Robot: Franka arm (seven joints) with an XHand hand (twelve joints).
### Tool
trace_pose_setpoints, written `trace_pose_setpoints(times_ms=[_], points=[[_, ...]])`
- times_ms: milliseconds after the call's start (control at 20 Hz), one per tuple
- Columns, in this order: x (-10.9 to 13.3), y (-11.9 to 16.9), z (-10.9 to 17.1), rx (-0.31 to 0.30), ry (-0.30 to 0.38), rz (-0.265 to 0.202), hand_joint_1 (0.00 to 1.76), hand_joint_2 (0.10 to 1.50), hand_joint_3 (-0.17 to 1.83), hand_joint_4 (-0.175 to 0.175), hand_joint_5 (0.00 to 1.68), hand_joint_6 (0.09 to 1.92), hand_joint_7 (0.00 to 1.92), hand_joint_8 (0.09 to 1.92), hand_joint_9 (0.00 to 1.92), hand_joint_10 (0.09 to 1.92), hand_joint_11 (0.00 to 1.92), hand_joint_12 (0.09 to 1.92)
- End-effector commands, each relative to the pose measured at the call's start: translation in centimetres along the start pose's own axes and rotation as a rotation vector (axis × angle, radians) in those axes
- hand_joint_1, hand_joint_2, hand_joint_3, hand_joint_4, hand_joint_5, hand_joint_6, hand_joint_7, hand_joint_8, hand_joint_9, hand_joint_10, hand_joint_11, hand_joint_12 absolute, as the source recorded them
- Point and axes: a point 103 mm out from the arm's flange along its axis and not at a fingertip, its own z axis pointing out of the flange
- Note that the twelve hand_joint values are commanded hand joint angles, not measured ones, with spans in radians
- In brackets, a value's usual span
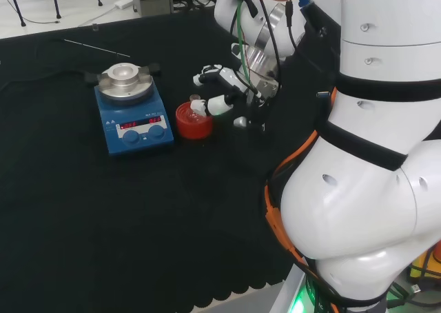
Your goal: Pick up the round-bottom flask.
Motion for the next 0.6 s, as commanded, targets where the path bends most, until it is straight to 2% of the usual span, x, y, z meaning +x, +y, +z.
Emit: trace_pose_setpoints(times_ms=[50, 150, 200, 250, 400, 450, 500, 600], points=[[-0.1, 0.5, 0.6, -0.005, -0.075, 0.036, 0.91, 0.61, 0.6, 0.026, 0.6, 0.09, 0.11, 0.48, 0.22, 0.68, 0.0, 1.09], [-0.2, 0.7, 1.0, -0.003, -0.091, 0.04, 0.91, 0.61, 0.6, 0.026, 0.6, 0.09, 0.11, 0.48, 0.22, 0.67, 0.0, 1.09], [-0.2, 0.8, 1.1, 0.001, -0.047, 0.008, 0.91, 0.61, 0.6, 0.026, 0.6, 0.09, 0.11, 0.48, 0.22, 0.67, 0.0, 1.09], [-0.2, 1.1, 1.5, -0.01, -0.083, 0.04, 0.92, 0.61, 0.6, 0.026, 0.6, 0.09, 0.11, 0.48, 0.22, 0.67, 0.0, 1.09], [-0.3, 1.3, 1.9, -0.016, -0.097, 0.054, 0.92, 0.61, 0.6, 0.027, 0.61, 0.09, 0.11, 0.48, 0.23, 0.67, 0.0, 1.1], [-0.4, 1.3, 1.8, -0.012, -0.075, 0.045, 0.92, 0.61, 0.6, 0.027, 0.62, 0.09, 0.12, 0.48, 0.23, 0.67, 0.0, 1.1], [-0.4, 1.3, 1.9, -0.015, -0.11, 0.068, 0.92, 0.61, 0.6, 0.027, 0.62, 0.09, 0.12, 0.48, 0.23, 0.67, 0.0, 1.1], [-0.9, 1.2, 1.8, -0.022, -0.072, 0.056, 0.92, 0.61, 0.6, 0.027, 0.62, 0.09, 0.12, 0.48, 0.23, 0.67, 0.0, 1.1]])
